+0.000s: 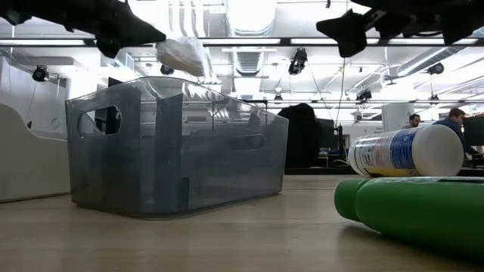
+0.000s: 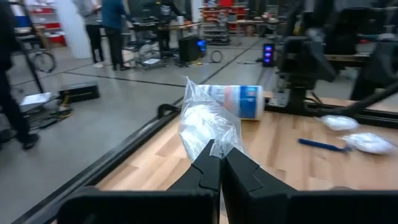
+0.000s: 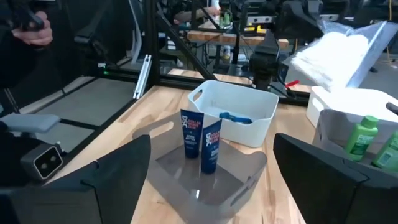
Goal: Pick & Place Travel size toiletries
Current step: Put the cotton pack into the white bin
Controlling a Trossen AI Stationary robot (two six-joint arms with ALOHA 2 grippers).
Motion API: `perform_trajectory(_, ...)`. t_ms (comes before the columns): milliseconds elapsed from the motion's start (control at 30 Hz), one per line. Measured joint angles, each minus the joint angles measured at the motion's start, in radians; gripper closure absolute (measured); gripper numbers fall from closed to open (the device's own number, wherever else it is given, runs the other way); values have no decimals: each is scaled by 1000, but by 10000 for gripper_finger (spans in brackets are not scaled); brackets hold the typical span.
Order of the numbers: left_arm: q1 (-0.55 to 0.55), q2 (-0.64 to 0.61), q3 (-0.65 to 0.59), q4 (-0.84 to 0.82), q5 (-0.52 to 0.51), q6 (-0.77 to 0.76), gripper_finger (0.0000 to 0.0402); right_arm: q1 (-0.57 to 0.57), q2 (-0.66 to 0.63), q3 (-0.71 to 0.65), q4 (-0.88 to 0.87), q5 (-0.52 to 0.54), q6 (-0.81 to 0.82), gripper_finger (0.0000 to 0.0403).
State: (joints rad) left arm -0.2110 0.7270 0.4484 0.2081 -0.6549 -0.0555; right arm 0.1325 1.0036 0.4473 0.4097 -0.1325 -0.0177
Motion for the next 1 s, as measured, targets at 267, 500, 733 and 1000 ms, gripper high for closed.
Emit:
perform_trajectory(267, 126, -14, 0, -64, -6, -5, 399, -13, -15, -47, 50, 0, -25, 42)
perform_trajectory(500, 274, -66, 0, -162, 5, -58, 399, -80, 6, -47, 53, 0, -63, 51)
perform_trajectory(733, 396, -116, 0, -204, 5, -51, 399, -151, 12, -47, 53, 0, -64, 74)
perform_trajectory(1000, 465, -159, 0, -203, -46, -32, 399, -191, 12, -47, 53, -2, -63, 94)
